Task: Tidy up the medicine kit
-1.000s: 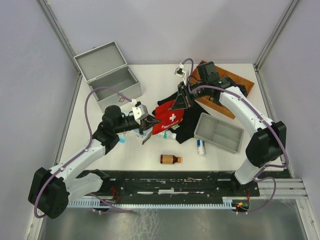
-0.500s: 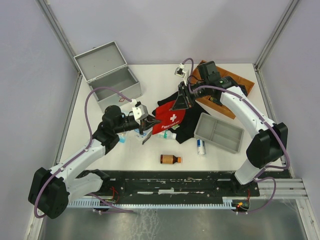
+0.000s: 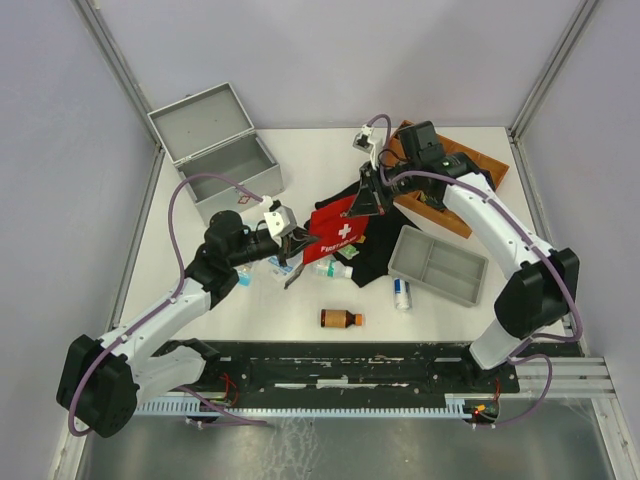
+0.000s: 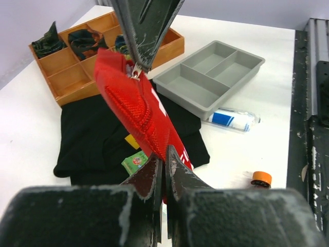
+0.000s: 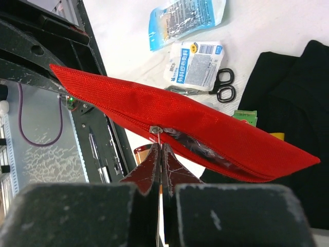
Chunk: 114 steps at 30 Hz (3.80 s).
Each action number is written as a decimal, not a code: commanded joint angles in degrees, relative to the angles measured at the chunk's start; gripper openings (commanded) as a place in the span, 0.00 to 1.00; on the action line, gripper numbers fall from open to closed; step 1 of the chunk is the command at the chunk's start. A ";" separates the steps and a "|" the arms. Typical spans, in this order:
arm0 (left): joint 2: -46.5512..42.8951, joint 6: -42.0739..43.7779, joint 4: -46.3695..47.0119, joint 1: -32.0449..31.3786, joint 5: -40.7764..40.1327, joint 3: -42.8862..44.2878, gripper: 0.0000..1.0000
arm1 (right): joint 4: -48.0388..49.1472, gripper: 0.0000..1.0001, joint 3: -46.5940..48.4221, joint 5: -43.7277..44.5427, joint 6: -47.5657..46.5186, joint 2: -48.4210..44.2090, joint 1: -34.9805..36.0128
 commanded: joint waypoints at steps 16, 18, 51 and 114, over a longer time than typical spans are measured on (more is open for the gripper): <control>-0.79 0.81 1.98 1.19 -5.45 2.13 0.03 | 1.25 0.01 0.05 13.59 -1.78 -6.24 -8.42; -0.87 0.84 1.98 1.27 -4.63 2.14 0.03 | 1.16 0.01 -0.16 14.21 -2.45 -6.25 -9.20; -0.78 3.42 -15.99 5.18 -19.93 16.95 0.03 | 0.30 0.92 -15.26 2.22 -3.03 -21.31 -12.87; 44.69 -21.54 -32.33 36.94 -11.48 51.19 0.12 | 4.93 0.91 -22.55 5.35 0.52 -27.32 -12.82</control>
